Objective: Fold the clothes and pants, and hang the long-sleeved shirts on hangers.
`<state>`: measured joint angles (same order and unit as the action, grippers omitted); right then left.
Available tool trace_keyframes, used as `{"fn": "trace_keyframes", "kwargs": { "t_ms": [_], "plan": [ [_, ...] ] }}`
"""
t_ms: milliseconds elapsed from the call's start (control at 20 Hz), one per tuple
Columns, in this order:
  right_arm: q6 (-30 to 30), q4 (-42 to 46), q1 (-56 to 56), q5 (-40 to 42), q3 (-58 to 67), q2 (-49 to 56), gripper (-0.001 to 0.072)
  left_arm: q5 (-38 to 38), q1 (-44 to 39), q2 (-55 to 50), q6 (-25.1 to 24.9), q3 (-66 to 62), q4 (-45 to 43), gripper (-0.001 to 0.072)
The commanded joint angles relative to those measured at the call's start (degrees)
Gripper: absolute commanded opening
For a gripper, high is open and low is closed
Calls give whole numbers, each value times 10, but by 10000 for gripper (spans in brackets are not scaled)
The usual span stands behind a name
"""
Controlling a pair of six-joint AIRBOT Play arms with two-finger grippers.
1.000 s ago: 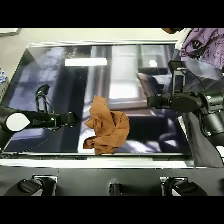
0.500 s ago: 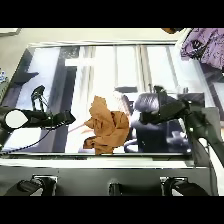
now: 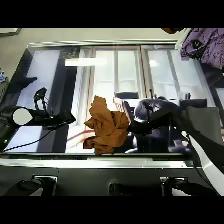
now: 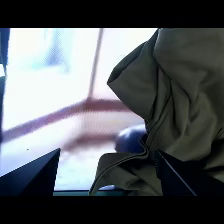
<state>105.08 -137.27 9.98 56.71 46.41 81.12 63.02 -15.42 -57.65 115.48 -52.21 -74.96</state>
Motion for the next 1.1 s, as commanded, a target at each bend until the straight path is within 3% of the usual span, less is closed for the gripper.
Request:
{"fn": "trace_keyframes", "kwargs": {
  "t_ms": [0,150,200,350,400,700,900,950,1000,1050],
  "plan": [
    [18,-47,0,-45,-2,24,472,-7,1,-10,0,0,0,720],
    [16,-66,0,-50,-2,44,470,-19,1,-23,0,0,0,720],
    [16,-71,0,-50,-2,50,424,-26,1,-28,0,0,0,720],
    [17,-72,0,-54,-2,55,115,-61,1,-51,-4,0,2,720],
    [17,-72,0,-52,-2,54,41,-76,1,-67,-25,1,13,720],
    [23,-64,0,-21,-2,37,26,-161,1,-203,-134,7,157,720],
    [23,-58,0,-21,-2,8,26,-176,-1,-266,-171,7,226,698],
    [23,-58,0,-22,-2,2,26,-182,-1,-276,-176,7,235,540],
    [23,-58,0,-22,-2,-5,25,-186,-1,-281,-178,7,241,311],
    [23,-58,0,-22,-2,-13,25,-190,0,-282,-178,6,243,12]
  ]
}}
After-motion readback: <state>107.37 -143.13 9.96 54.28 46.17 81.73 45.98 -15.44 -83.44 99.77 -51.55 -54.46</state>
